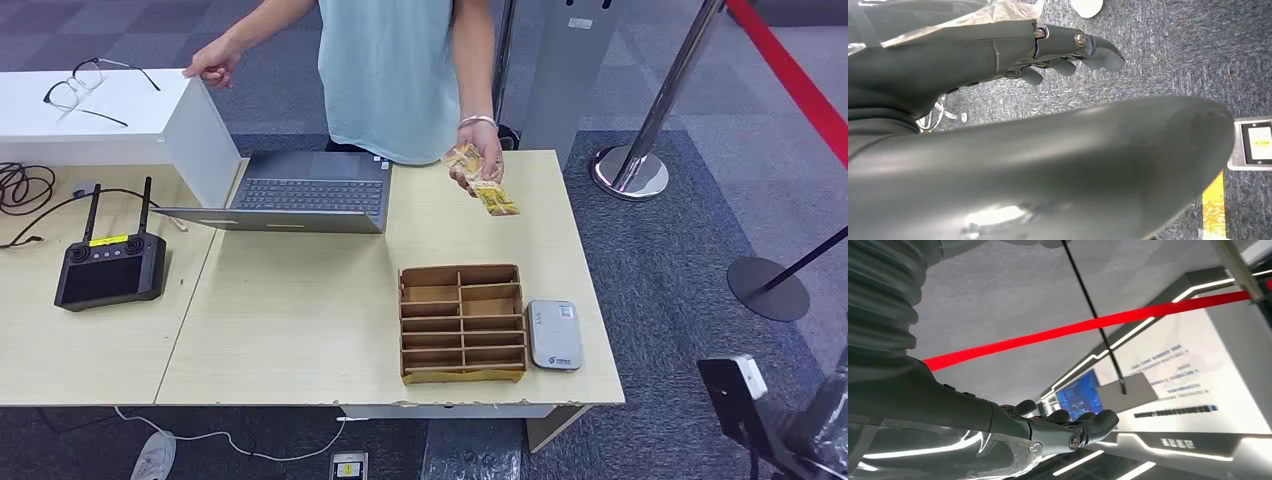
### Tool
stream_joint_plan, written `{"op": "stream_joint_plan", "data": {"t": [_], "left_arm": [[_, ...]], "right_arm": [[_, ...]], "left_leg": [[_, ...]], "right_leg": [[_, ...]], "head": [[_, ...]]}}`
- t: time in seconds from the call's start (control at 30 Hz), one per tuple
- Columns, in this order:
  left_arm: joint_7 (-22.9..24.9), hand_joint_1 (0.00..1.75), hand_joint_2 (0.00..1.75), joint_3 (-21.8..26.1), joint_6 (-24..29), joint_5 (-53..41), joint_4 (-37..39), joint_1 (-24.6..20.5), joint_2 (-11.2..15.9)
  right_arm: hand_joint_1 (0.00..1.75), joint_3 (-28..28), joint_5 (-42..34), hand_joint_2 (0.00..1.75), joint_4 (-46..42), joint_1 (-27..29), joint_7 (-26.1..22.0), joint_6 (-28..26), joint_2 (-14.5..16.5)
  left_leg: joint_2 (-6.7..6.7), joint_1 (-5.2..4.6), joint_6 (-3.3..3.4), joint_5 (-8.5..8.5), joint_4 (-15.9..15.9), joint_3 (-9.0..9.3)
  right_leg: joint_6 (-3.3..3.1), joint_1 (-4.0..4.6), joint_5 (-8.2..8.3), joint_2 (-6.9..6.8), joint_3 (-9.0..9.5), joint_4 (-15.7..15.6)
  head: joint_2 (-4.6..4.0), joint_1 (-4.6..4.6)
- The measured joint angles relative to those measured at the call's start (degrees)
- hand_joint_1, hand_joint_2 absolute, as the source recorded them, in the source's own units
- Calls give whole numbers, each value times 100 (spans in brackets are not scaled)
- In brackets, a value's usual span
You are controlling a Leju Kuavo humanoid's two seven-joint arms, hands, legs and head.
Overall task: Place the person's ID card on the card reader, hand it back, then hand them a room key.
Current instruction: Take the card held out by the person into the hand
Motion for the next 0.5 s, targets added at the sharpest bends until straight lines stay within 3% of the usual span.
{"op": "stream_joint_plan", "data": {"t": [0.27,0.5], "left_arm": [[-13,0,0,0,-24,-20,0,0,0],[-34,0,0,0,-72,-43,0,-4,1]], "right_arm": [[0,390,117,175,-167,-132,126,21,-256],[0,991,307,175,-366,-738,235,367,-510]], "left_leg": [[1,0,0,0,0,-2],[1,0,-1,1,0,0]], "right_leg": [[0,0,0,0,0,0],[1,1,2,0,1,1]], "head": [[0,0],[0,0]]}}
